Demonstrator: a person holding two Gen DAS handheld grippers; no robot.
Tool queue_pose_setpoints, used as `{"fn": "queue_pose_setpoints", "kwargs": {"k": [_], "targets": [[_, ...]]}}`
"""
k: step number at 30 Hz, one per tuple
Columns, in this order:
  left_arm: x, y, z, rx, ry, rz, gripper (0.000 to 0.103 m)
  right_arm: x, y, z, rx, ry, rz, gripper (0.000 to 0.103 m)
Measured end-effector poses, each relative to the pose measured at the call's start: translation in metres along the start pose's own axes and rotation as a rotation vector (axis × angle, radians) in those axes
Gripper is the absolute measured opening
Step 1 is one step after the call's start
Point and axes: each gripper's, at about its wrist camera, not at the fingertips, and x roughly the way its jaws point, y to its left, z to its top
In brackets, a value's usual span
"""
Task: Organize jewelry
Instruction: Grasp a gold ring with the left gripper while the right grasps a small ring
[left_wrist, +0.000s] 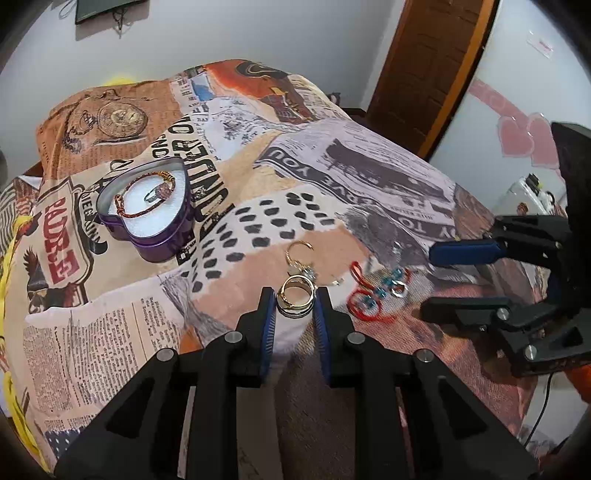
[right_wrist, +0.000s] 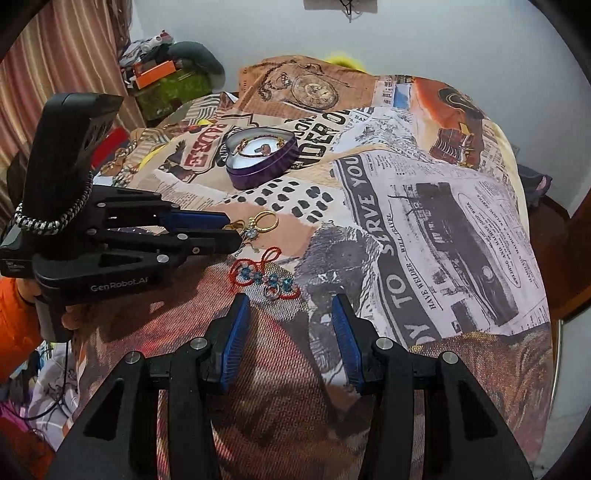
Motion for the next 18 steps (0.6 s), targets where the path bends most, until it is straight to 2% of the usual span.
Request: {"fn": "queue_pose_setpoints", "kwargs": {"k": [7,12,18], "targets": [[-0.009,-0.007,-0.006,0.029,-0.008,0.032,0.020,0.001,0.005,-0.001,-0.007,-0.002,0.013,0.042],[-0.027,-0.009,-0.007,-0.001,-0.057,-0.005,0.020,0.001,0.007,-0.003,-0.001,-0.011,0.024,0.040],[-0.051,-0.024,-0.007,0.021,-0.116,-0.037,0.020,-0.001,0.004,-0.001,0.017,-0.018,0.037,0.034]]}}
